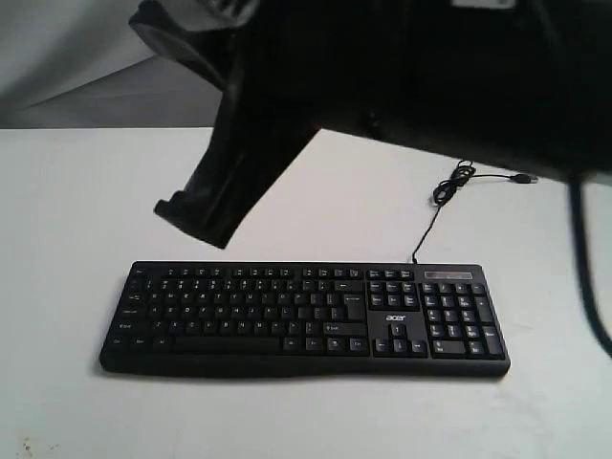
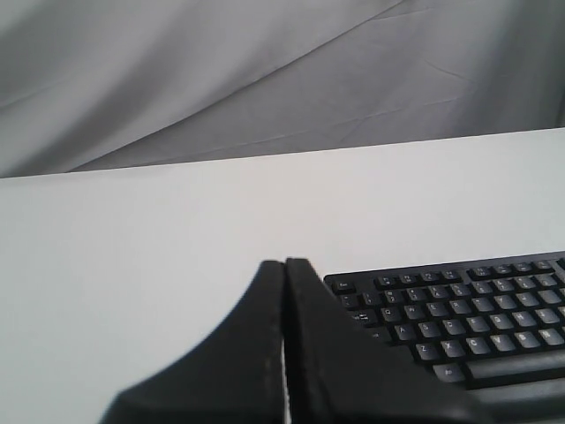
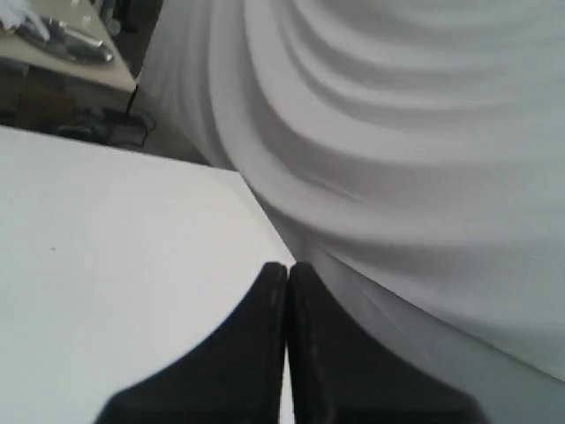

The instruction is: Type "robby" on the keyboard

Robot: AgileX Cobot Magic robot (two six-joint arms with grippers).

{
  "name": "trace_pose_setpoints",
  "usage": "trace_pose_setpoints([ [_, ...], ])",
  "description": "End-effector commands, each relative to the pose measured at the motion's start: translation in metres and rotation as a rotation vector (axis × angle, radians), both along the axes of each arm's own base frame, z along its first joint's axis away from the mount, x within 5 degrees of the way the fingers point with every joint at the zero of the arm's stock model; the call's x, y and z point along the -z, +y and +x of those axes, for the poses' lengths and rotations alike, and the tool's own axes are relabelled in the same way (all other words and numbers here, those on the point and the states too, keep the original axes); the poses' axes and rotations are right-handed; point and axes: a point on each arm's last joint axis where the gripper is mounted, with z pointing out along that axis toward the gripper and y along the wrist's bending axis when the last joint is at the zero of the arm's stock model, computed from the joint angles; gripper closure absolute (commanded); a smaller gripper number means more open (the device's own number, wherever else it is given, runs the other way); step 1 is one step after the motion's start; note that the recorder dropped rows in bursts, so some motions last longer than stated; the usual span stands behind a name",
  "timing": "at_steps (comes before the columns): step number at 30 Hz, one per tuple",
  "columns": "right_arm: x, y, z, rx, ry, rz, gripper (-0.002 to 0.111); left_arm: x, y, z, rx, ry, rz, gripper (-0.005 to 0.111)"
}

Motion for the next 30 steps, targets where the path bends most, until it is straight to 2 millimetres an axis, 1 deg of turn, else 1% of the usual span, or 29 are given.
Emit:
trace_pose_setpoints([
  [1, -0.007, -0.024, -0.022, 0.021, 0.044, 0.124, 0.108, 0.001, 0.000, 0.000, 0.006, -0.005, 0.001, 0.107],
  [3, -0.007, -0.034, -0.030, 0.015, 0.066, 0.152, 0.108, 0.001, 0.000, 0.000, 0.006, -0.005, 0.001, 0.107],
  [6, -0.007, -0.047, -0.037, 0.019, 0.093, 0.189, 0.108, 0.001, 0.000, 0.000, 0.006, -0.005, 0.001, 0.107],
  [10, -0.006, -0.059, -0.043, 0.031, 0.180, 0.262, 0.108, 0.001, 0.000, 0.000, 0.006, -0.005, 0.001, 0.107],
  [20, -0.024, -0.082, -0.052, 0.055, 0.125, 0.357, 0.108, 0.001, 0.000, 0.000, 0.006, -0.005, 0.001, 0.107],
  [25, -0.028, -0.087, -0.048, 0.115, 0.103, 0.402, 0.108, 0.001, 0.000, 0.000, 0.006, -0.005, 0.001, 0.107],
  [30, -0.027, -0.087, -0.048, 0.123, 0.105, 0.406, 0.108, 0.001, 0.000, 0.000, 0.006, -0.005, 0.001, 0.107],
])
